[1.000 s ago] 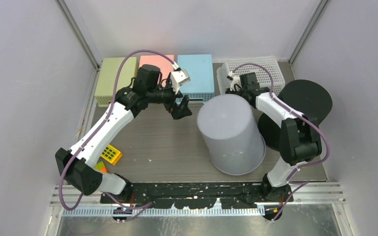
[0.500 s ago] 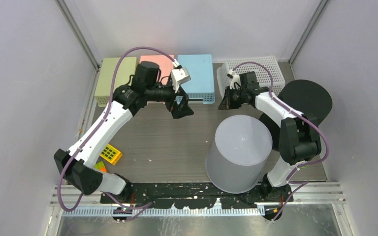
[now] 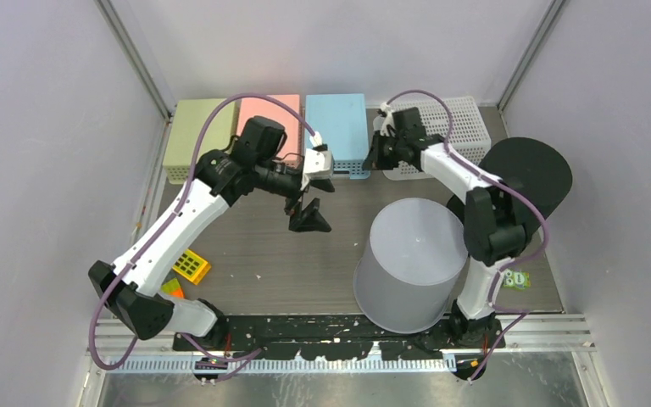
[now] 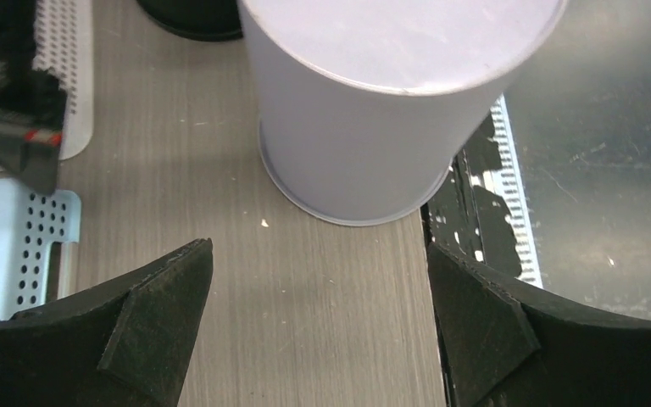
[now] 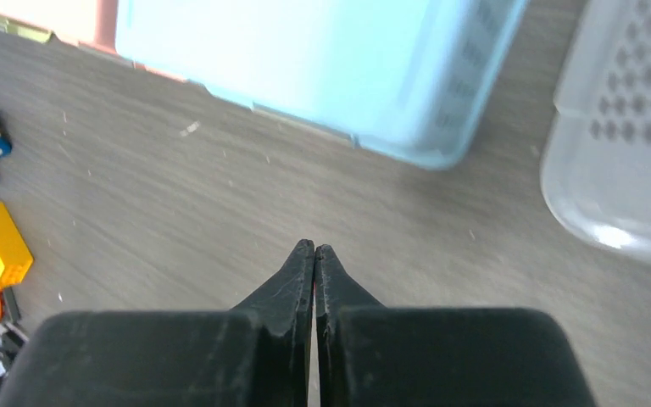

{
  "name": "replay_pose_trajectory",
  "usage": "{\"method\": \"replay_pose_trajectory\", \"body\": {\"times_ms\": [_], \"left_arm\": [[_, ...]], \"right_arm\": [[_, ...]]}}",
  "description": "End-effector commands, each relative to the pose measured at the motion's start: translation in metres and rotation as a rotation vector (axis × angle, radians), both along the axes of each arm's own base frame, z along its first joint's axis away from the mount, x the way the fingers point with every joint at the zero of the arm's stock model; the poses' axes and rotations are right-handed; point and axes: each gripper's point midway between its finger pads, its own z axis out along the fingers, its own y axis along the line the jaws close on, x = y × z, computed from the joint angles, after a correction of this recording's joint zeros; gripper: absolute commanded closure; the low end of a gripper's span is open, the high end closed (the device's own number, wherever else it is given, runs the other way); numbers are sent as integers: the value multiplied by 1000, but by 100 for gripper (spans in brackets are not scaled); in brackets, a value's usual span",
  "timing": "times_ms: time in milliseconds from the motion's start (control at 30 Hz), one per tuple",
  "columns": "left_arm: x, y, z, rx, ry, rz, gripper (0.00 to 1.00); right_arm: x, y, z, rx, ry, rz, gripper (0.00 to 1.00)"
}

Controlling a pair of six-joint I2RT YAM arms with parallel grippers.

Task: Turn the large container upside down
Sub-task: Turn the container upside down at the center of the board, then move the container to the center of the board.

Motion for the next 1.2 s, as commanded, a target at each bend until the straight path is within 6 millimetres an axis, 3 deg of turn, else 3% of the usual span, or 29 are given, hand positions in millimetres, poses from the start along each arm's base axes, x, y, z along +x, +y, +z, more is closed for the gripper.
{"method": "replay_pose_trajectory", "body": {"times_ms": [0,267,367,500,600,733,833,967,1067,1167], "left_arm": [[-25,11,1,27,-109,-105,0],[-23,17,-6,86,-185,-108,0],[-21,15,-5,101,-194,-98,0],[-21,10,-4,122,-213,-89,0],[-23,4,-9,142,-217,-105,0],[-25,-1,-15,156,-209,-121,0],[-23,0,-13,154,-219,-99,0],[-6,8,1,131,-249,15,0],[2,19,16,94,-264,78,0],[12,33,22,89,-299,152,0]], "right_arm": [[41,42,14,20,-56,-42,93],[110,98,13,-11,-78,-53,93],[124,101,33,-5,-117,-44,93],[113,85,82,26,-161,40,93],[82,62,127,37,-205,128,90],[29,12,172,-100,-332,184,74],[-1,-30,188,-189,-402,142,63],[-49,-72,214,-308,-488,152,50],[-99,-90,233,-407,-542,264,36],[-166,-104,243,-490,-580,449,24]]}}
